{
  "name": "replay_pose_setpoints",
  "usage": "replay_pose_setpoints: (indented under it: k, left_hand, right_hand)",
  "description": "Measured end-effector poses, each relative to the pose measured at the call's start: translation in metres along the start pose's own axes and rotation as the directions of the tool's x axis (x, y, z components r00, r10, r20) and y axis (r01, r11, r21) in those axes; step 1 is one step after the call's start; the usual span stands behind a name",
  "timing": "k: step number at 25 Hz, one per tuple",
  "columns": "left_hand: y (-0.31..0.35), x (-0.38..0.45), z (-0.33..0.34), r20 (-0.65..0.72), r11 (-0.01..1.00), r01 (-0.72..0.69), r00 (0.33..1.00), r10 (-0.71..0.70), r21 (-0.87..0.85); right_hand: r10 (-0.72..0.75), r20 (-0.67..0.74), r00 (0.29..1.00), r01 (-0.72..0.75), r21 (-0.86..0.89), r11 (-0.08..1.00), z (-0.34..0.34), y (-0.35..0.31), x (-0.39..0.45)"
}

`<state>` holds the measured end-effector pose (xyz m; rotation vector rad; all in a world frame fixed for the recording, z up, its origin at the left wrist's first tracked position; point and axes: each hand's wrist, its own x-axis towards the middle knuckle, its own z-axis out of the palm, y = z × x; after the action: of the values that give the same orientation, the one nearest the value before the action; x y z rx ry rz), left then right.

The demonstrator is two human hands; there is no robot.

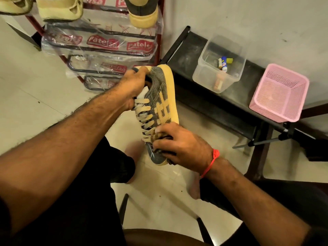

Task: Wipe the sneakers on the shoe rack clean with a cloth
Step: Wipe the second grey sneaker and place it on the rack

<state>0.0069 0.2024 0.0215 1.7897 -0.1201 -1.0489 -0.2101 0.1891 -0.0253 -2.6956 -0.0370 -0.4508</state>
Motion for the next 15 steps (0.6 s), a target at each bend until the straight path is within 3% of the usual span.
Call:
replay_pose_setpoints:
  k: [2, 5, 7, 9, 11, 13, 15]
  left_hand:
    - [-0.003, 0.0, 0.004, 0.02, 0.998, -0.012, 1.0, 0.01, 0.057]
    - [-0.004, -0.003, 0.013, 0.096, 0.998, 0.016, 0.995, -0.021, 0.062]
    - [-0.001, -0.002, 0.01, 0.075, 0.999, 0.037, 0.997, -0.036, -0.02]
    - [0.001, 0.004, -0.002, 0.003, 0.996, 0.025, 1.0, -0.025, -0.084]
    - [0.001, 0.006, -0.009, -0.029, 0.995, 0.024, 0.999, -0.027, -0.093]
    - [0.002, 0.004, -0.01, 0.028, 0.989, 0.068, 0.997, -0.065, -0.13]
    - [0.003, -0.004, -0.006, 0.127, 0.988, 0.112, 0.987, -0.099, -0.104]
  right_hand:
    - [0.115, -0.09, 0.989, -0.117, -0.016, 0.993, -0.015, 0.022, 0.008]
    - [0.296, -0.292, 0.91, -0.307, 0.007, 0.952, -0.043, 0.048, 0.018]
    - [0.241, -0.195, 0.951, -0.243, 0.013, 0.97, -0.032, 0.035, 0.012]
    - [0.082, -0.001, 0.997, -0.082, 0.03, 0.996, -0.015, 0.008, 0.002]
    - [0.127, 0.012, 0.992, -0.127, 0.096, 0.987, -0.02, 0.002, 0.0]
    - [0.398, -0.16, 0.903, -0.337, 0.308, 0.889, -0.033, 0.015, 0.005]
    - [0.64, -0.225, 0.735, -0.426, 0.581, 0.693, -0.041, 0.027, 0.01]
